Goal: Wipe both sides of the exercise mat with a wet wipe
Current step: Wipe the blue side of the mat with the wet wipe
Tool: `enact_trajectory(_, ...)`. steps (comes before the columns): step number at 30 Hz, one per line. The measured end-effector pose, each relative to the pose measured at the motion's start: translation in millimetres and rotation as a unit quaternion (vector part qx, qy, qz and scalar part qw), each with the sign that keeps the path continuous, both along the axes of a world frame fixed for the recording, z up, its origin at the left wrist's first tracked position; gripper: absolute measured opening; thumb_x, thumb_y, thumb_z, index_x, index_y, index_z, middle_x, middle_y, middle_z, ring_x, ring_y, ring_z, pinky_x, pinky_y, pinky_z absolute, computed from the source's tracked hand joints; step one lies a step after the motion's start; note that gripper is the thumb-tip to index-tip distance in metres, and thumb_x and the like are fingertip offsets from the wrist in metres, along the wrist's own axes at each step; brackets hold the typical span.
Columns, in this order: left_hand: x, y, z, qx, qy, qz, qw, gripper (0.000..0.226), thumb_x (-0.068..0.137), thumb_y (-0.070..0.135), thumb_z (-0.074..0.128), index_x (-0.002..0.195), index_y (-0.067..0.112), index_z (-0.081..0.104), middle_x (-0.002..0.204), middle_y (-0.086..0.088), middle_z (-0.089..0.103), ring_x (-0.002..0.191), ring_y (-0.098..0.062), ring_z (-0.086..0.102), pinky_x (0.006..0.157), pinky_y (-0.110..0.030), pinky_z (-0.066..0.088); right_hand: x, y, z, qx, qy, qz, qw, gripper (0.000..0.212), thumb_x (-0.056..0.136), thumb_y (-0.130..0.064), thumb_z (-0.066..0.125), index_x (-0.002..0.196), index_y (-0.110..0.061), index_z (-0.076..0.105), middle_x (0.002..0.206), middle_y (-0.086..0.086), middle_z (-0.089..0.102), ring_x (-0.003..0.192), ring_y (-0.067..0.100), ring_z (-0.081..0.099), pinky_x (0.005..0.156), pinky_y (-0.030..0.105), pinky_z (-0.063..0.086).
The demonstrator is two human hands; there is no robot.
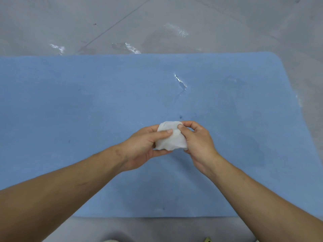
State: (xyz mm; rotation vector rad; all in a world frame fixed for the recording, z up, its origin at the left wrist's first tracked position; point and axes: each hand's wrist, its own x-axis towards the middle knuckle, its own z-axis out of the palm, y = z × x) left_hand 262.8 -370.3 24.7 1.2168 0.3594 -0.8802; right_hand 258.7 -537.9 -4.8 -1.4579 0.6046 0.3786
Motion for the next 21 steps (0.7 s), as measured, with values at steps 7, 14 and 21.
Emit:
enact_trajectory(7, 25.6, 10.4, 31.7, 0.122, -0.042, 0.023, 0.991, 0.028, 0.096, 0.016, 0.071, 0.123, 0.010, 0.067, 0.121, -0.009, 0.075, 0.104, -0.017, 0.075, 0.081, -0.027, 0.060, 12.0, -0.4, 14.8, 0.016, -0.065, 0.011, 0.998, 0.015, 0.097, -0.027, 0.071, 0.089, -0.028, 0.058, 0.081, 0.003, 0.069, 0.069, 0.020, 0.064, 0.061, 0.030, 0.047)
enact_trajectory(14, 43.9, 25.6, 77.2, 0.271, -0.124, -0.135, 0.945, 0.078, 0.085, 0.006, 0.080, 0.144, 0.046, 0.046, 0.124, -0.003, 0.063, 0.107, -0.022, 0.071, 0.092, -0.036, 0.061, 26.0, 6.3, 34.0, 0.065, -0.090, 0.057, 0.992, 0.021, 0.095, -0.021, 0.075, 0.078, -0.017, 0.063, 0.075, 0.002, 0.065, 0.070, 0.019, 0.057, 0.062, 0.029, 0.046)
enact_trajectory(21, 46.1, 9.3, 36.0, 0.359, -0.168, -0.168, 0.903, 0.036, 0.078, 0.022, 0.091, 0.109, 0.022, 0.073, 0.091, 0.005, 0.068, 0.073, -0.008, 0.060, 0.054, -0.008, 0.045, 41.1, 5.3, 18.9, 0.047, -0.042, 0.008, 0.998, 0.022, 0.094, -0.018, 0.076, 0.077, -0.018, 0.062, 0.071, -0.002, 0.061, 0.064, 0.015, 0.057, 0.052, 0.023, 0.042)
